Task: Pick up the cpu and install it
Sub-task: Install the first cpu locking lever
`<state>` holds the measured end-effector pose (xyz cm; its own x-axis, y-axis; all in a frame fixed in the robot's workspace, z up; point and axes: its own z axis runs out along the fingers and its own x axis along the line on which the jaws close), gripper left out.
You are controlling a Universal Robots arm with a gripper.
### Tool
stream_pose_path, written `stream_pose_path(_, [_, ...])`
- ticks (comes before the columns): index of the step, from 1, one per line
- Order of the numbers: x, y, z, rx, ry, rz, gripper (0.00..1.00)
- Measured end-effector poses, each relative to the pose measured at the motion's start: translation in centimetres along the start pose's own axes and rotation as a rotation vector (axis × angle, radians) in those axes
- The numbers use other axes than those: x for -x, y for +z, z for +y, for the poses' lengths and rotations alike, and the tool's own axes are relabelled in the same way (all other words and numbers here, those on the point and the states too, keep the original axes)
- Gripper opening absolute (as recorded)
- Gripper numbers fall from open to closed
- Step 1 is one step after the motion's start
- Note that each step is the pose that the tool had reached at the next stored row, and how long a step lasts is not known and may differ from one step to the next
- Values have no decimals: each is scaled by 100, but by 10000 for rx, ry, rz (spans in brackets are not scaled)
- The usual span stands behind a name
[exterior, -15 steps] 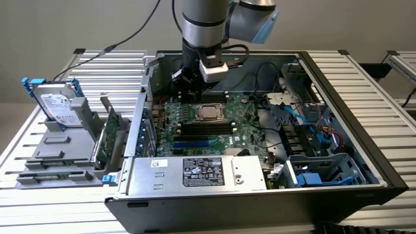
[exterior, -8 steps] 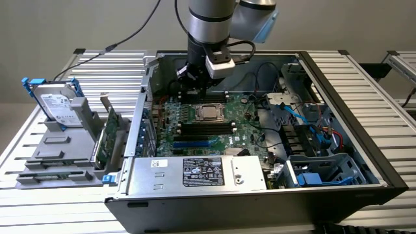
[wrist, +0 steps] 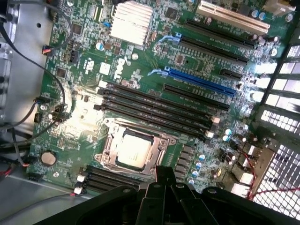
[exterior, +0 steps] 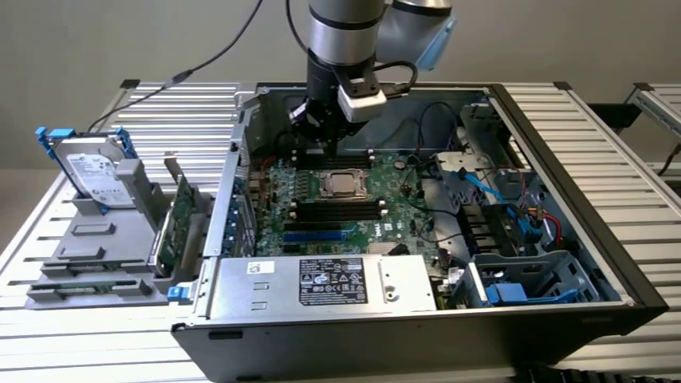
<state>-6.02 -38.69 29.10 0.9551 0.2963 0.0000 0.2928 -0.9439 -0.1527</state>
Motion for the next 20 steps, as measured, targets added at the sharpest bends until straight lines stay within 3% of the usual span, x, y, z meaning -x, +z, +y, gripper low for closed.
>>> stream_pose_path(10, [-79, -59, -267, -7, -1, 5, 11])
stream_pose_path(20, [-81, -84, -276, -26, -4, 11, 11])
